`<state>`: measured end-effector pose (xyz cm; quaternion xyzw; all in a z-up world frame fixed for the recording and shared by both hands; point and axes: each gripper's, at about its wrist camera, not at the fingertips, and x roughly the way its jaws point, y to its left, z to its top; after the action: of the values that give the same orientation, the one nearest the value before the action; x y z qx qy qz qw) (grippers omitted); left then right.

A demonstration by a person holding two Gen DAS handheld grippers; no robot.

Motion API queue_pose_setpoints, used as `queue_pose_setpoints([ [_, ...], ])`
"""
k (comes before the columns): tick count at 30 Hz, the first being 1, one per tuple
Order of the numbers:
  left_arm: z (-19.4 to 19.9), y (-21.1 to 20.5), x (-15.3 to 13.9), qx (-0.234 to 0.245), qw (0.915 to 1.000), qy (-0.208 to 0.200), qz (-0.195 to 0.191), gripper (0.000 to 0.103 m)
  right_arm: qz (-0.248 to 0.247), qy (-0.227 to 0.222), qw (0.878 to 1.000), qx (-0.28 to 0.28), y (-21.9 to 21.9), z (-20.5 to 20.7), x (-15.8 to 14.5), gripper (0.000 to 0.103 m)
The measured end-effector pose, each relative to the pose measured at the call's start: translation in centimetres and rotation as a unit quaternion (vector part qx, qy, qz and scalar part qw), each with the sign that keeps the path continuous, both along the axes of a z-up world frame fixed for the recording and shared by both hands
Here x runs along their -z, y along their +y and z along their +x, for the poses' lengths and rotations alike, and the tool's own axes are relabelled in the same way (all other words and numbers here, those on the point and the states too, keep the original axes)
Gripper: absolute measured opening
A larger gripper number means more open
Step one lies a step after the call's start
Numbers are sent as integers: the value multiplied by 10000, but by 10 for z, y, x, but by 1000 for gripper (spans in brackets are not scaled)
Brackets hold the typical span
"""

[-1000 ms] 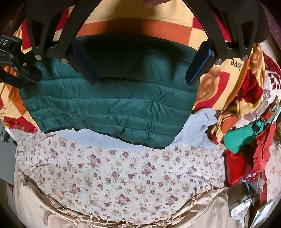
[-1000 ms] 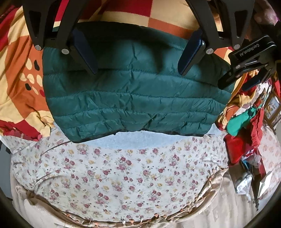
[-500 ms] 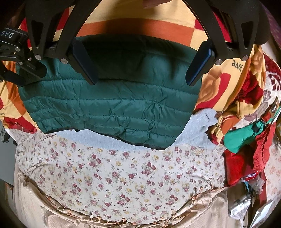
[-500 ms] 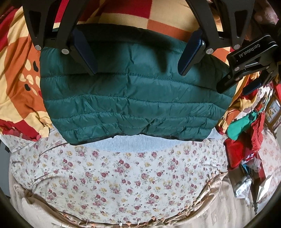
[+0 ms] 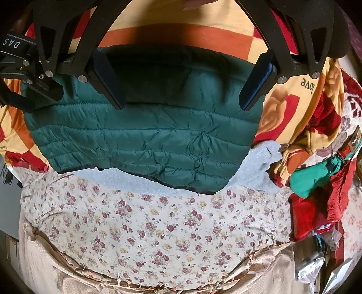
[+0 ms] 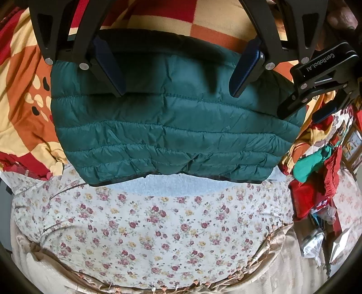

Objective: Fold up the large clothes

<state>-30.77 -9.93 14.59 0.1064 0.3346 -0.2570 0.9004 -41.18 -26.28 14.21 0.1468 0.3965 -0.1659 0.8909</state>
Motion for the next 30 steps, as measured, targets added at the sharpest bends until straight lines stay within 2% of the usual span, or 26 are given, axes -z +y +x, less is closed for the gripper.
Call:
queue_pose_setpoints([
  [30, 1, -5, 8, -14, 10000, 77, 30, 100, 72, 87, 9999, -4, -4, 4, 3, 91],
])
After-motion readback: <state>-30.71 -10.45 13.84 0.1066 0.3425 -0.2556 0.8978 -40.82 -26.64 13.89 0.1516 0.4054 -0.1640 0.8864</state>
